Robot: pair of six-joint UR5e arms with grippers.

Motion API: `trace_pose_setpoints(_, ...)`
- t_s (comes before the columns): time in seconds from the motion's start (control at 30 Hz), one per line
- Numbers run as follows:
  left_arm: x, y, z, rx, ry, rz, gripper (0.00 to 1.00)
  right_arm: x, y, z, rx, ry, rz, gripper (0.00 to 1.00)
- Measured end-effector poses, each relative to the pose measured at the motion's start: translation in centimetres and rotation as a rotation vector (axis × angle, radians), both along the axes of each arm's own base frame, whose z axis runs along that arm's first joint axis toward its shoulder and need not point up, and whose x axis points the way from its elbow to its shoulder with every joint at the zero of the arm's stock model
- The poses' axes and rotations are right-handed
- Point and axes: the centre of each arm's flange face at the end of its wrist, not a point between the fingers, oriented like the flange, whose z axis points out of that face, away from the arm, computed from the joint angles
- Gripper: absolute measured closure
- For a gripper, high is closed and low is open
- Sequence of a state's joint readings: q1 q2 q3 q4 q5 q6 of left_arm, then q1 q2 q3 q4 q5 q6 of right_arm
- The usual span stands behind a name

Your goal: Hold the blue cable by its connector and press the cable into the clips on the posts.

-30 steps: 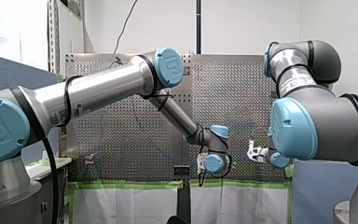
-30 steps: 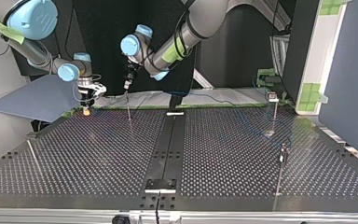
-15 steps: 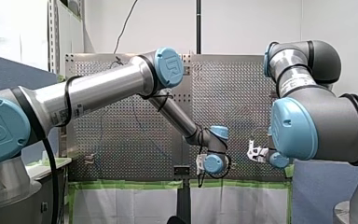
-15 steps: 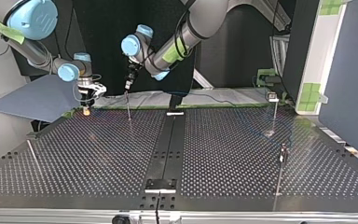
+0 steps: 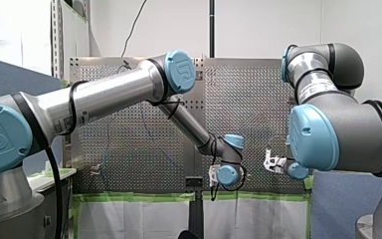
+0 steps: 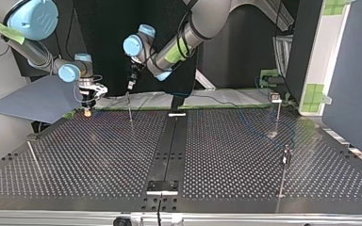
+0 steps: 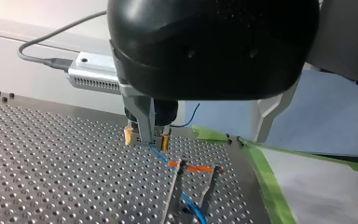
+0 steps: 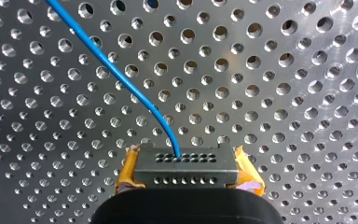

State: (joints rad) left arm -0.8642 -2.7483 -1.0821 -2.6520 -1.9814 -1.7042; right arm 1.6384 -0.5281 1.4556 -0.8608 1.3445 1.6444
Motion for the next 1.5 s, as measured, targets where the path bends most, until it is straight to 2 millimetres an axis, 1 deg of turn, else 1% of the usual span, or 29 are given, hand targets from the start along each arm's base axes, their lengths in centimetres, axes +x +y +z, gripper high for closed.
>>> trace_pose_setpoints(0.2, -0.5, 1.3, -1.3, 0.016, 0.013, 0.021, 0.00, 0.0, 0.0, 0.0, -0.001, 0.000, 0.000, 1.00)
trace_pose_setpoints(0.3, -0.6, 1.7, -1.7, 0.021, 0.017, 0.023, 0.00, 0.0, 0.0, 0.0, -0.001, 0.000, 0.000, 1.00)
trace_pose_setpoints(1.5, -0.2, 2.0, -1.5, 0.038, 0.023, 0.029, 0.00, 0.1, 0.0, 0.0, 0.001, 0.001, 0.002, 1.00)
